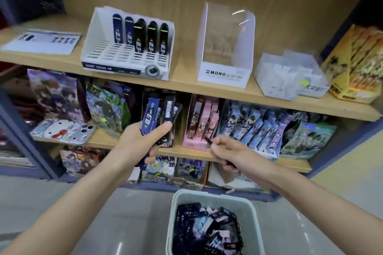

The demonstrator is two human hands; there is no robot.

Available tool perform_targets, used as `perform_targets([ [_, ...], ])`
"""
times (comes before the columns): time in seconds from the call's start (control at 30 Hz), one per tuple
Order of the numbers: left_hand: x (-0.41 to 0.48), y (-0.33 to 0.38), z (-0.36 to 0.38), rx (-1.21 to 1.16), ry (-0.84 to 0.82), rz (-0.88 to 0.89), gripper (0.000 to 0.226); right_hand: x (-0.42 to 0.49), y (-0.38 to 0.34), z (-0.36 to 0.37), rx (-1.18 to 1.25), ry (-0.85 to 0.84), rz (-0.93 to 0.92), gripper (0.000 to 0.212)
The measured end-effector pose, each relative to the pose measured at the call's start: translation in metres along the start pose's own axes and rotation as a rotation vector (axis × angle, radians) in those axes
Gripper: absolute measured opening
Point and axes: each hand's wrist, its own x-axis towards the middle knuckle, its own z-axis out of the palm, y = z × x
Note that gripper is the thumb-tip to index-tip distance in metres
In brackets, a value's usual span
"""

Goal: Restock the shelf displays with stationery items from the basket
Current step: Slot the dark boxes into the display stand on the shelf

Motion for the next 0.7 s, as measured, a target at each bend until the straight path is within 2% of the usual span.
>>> perform_targets([
  [0.03, 0.0, 0.01, -0.006, -0.003, 0.018, 0.022, 0.028, 0.001, -0.011, 0.0, -0.133, 0.049, -0.068, 0.005],
  [0.07, 0.001, 0.017, -0.014, -0.013, 0.034, 0.043, 0.026, 0.003, -0.022, 0.0, -0.248, 0.104, -0.149, 0.006],
  [0.13, 0.002, 0.031, -0.029, -0.028, 0.064, 0.077, 0.028, 0.008, -0.045, 0.002, -0.468, 0.19, -0.274, 0.013],
  [0.23, 0.004, 0.044, -0.048, -0.076, 0.105, 0.127, 0.042, 0.02, -0.078, 0.01, -0.684, 0.2, -0.377, 0.021],
  [0.3, 0.007, 0.049, -0.058, -0.118, 0.134, 0.166, 0.04, 0.032, -0.102, 0.016, -0.665, 0.239, -0.445, 0.023],
  [0.43, 0.011, 0.054, -0.072, -0.145, 0.196, 0.22, 0.022, 0.068, -0.15, 0.02, -0.479, 0.447, -0.622, 0.012],
  [0.5, 0.014, 0.052, -0.079, -0.152, 0.218, 0.209, 0.021, 0.09, -0.167, 0.018, -0.539, 0.523, -0.664, 0.006],
  [0.57, 0.017, 0.047, -0.085, -0.152, 0.241, 0.191, 0.025, 0.108, -0.179, 0.017, -0.661, 0.562, -0.656, 0.011],
  [0.7, 0.023, 0.038, -0.095, -0.131, 0.267, 0.179, 0.027, 0.138, -0.186, 0.01, -0.754, 0.565, -0.605, 0.006],
])
